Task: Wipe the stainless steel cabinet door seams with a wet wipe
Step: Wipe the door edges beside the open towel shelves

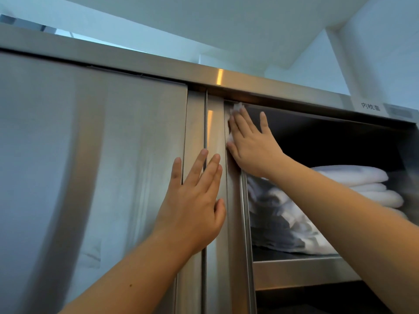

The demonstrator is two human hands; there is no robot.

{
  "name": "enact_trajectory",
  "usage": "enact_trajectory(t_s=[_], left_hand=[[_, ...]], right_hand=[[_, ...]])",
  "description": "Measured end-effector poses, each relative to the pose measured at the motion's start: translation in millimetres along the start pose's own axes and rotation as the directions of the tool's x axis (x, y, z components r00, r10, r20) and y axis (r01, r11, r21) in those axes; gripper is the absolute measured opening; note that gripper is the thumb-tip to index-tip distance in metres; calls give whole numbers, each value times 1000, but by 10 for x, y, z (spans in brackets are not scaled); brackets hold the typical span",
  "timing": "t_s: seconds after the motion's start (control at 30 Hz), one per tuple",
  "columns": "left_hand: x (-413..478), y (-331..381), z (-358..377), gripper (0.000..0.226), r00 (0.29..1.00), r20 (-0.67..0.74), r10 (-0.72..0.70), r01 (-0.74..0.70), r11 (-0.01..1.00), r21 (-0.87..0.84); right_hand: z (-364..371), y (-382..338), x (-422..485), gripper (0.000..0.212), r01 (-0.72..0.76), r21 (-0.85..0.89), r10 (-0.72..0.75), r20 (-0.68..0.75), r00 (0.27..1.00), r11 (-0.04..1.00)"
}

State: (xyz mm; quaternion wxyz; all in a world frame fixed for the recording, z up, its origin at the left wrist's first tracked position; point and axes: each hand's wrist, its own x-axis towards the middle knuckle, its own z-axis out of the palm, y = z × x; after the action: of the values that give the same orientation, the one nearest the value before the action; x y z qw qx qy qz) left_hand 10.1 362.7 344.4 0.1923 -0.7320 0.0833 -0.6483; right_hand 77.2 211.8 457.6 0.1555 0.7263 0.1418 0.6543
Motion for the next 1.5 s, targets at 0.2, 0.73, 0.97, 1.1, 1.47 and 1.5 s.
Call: enact_trajectory(t_s=[0.2, 0.73, 0.97, 1.1, 1.47, 1.5], left_hand=[[-4, -7, 15, 62, 1000, -1, -11, 11, 1000, 25], [-15, -20, 14, 64, 1000, 23, -11, 11, 1000, 3], [-11, -15, 26, 63, 1000, 22, -11, 11, 1000, -12], [-15, -6, 23, 62, 1000, 11, -8, 8, 1000, -28], [-16, -4, 15, 66, 1000, 18, -9, 10, 1000, -17], [-15, -5, 16, 65, 1000, 21, -6, 6, 1000, -12]], right_hand=[[-85, 89, 103, 68, 22, -16, -21, 40, 999, 1000], [-23, -38, -193, 63, 51, 109, -56, 44, 997, 993], [-9, -166, -544, 62, 78, 115, -83, 42, 996, 990], [-85, -68, -210, 61, 36, 94, -41, 55, 998, 995], [-15, -75, -141, 61, 13, 156, -16, 19, 1000, 988], [-1, -107, -246, 61, 22, 168, -25, 17, 1000, 986]])
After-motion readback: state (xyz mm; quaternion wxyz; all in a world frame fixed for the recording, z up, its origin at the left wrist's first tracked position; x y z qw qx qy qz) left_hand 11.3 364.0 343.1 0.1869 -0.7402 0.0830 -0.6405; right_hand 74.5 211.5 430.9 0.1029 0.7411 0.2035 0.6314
